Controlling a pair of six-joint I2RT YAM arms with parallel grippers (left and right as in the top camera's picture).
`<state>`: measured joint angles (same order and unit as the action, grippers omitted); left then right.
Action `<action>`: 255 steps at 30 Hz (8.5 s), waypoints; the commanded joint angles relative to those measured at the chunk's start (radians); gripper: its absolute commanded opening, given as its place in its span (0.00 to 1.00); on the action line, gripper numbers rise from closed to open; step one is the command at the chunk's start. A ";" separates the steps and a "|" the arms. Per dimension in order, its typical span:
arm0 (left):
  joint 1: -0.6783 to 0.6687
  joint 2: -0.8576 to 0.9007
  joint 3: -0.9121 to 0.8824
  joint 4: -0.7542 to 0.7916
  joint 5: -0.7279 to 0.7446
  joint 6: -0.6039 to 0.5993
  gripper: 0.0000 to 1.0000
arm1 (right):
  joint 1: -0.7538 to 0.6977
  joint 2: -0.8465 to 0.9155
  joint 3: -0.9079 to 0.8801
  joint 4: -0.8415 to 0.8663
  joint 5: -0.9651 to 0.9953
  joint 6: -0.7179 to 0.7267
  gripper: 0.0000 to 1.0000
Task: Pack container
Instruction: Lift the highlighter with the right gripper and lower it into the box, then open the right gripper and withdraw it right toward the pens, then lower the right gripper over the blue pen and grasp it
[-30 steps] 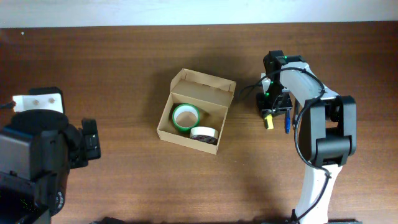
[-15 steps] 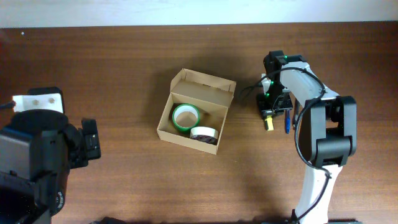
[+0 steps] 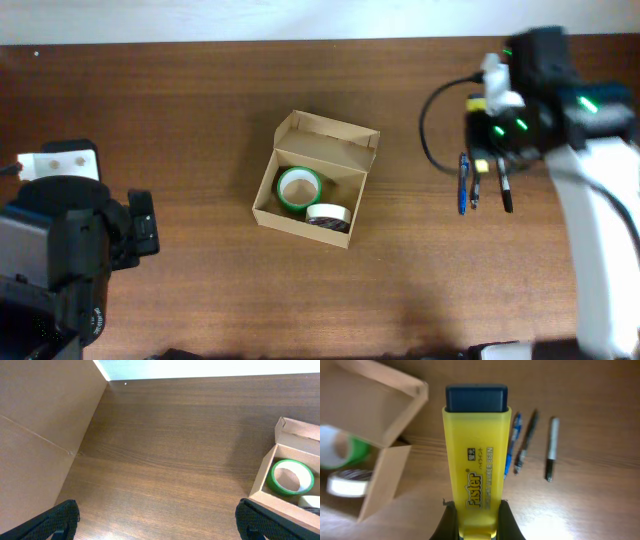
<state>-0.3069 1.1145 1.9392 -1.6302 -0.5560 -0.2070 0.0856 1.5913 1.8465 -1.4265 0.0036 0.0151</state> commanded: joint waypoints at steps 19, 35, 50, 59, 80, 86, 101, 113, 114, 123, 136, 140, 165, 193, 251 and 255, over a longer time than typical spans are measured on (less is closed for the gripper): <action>0.004 0.002 0.005 0.004 -0.042 -0.013 1.00 | 0.605 0.158 0.000 0.003 -0.068 -0.058 0.04; 0.004 0.002 0.005 -0.003 -0.039 -0.013 1.00 | 0.686 0.245 -0.001 -0.004 -0.255 -0.401 0.04; 0.004 0.002 0.005 -0.005 -0.039 -0.013 0.99 | 0.459 0.353 -0.002 0.069 -0.285 -0.426 0.04; 0.004 0.002 0.005 -0.005 -0.039 -0.013 0.99 | 0.383 0.412 -0.003 0.074 -0.312 -0.430 0.04; 0.004 0.002 0.005 -0.005 -0.039 -0.013 0.99 | 0.434 0.497 -0.003 0.107 -0.423 -0.475 0.04; 0.004 0.002 0.005 -0.005 -0.039 -0.013 0.99 | 0.440 0.501 -0.003 0.108 -0.423 -0.483 0.05; 0.004 0.002 0.005 -0.004 -0.039 -0.013 0.99 | 0.440 0.510 -0.003 0.095 -0.418 -0.482 0.85; 0.004 0.002 0.005 -0.001 -0.040 -0.013 0.99 | 0.399 0.397 0.071 0.032 -0.207 -0.345 0.88; 0.004 0.002 0.005 -0.001 -0.039 -0.013 0.99 | 0.397 0.379 0.099 0.016 -0.195 -0.340 0.88; 0.004 0.002 0.005 0.006 -0.039 -0.013 0.99 | 0.390 0.246 0.496 -0.211 0.195 -0.098 0.93; 0.004 0.032 0.004 0.025 -0.039 -0.013 0.99 | 0.068 0.196 0.492 -0.272 0.174 0.261 0.99; 0.004 0.055 0.004 0.025 -0.035 -0.014 1.00 | -0.130 0.227 0.412 -0.272 0.121 0.239 0.99; 0.004 0.115 -0.008 0.039 -0.016 -0.014 0.99 | -0.068 0.317 -0.406 0.180 -0.055 0.085 0.84; 0.004 0.115 -0.008 0.040 -0.005 -0.013 0.99 | -0.184 0.426 -0.480 0.301 -0.065 0.007 0.69; 0.004 0.115 -0.008 0.043 -0.005 -0.013 0.99 | -0.184 0.428 -0.474 0.406 -0.019 -0.060 0.30; 0.004 0.115 -0.008 0.043 -0.005 -0.013 1.00 | -0.184 0.431 -0.474 0.406 -0.019 -0.059 0.27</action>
<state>-0.3069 1.2289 1.9366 -1.5890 -0.5724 -0.2066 -0.0975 2.0098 1.3705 -1.0195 -0.0238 -0.0517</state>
